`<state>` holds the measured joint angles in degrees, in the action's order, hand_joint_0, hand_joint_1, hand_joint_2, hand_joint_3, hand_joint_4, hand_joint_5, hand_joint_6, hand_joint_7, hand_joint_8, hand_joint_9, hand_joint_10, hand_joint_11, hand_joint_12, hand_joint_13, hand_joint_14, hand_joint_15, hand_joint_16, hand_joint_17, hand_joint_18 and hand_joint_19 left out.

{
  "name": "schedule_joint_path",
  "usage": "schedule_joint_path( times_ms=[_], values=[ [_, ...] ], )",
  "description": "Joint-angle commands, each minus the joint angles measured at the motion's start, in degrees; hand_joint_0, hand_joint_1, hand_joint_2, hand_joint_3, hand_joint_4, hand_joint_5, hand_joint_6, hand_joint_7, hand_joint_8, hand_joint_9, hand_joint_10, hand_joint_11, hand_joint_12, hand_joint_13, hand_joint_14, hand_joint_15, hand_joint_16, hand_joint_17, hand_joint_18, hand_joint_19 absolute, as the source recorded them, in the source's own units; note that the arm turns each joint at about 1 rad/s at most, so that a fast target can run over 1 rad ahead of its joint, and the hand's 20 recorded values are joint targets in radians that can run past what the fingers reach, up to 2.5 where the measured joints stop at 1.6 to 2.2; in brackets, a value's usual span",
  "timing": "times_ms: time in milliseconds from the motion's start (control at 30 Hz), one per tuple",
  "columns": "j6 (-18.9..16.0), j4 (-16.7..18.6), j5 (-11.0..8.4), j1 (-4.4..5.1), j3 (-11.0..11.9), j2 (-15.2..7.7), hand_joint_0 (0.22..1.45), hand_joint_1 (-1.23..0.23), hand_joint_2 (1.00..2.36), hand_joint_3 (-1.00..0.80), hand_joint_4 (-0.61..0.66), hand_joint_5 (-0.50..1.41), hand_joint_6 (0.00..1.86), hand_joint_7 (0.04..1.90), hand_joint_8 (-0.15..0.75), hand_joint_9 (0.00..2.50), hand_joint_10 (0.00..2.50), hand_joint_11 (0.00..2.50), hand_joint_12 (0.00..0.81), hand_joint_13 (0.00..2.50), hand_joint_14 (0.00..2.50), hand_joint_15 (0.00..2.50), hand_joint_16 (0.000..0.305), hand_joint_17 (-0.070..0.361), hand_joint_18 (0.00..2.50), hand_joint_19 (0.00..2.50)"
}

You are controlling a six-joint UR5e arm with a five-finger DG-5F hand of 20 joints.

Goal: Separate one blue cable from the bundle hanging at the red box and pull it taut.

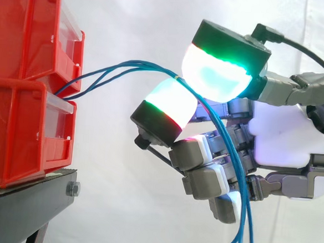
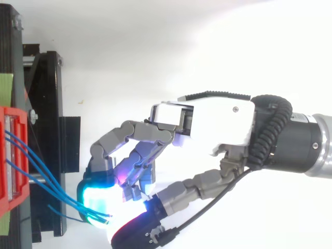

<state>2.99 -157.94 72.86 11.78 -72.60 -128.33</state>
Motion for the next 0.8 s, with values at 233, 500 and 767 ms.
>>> schedule_joint_path(
  times_ms=[233,500,767],
  values=[
    [-0.5,-0.2,0.0,0.0,0.0,0.0,0.66,-0.65,1.02,-0.08,0.16,-0.17,0.71,1.09,0.339,0.86,0.02,1.07,0.44,0.91,0.02,0.99,0.052,0.117,0.97,0.83],
    [-0.5,0.0,0.0,0.0,0.0,0.0,0.67,-0.62,1.03,-0.07,0.15,-0.13,0.6,1.26,0.342,0.86,0.02,1.07,0.435,0.9,0.02,0.97,0.052,0.116,0.96,0.84],
    [-0.5,0.1,0.0,0.0,0.0,0.0,0.7,-0.71,1.03,-0.03,0.18,-0.17,0.69,1.18,0.349,0.82,0.03,1.08,0.436,0.88,0.02,0.96,0.052,0.116,0.95,0.83]
  ],
)
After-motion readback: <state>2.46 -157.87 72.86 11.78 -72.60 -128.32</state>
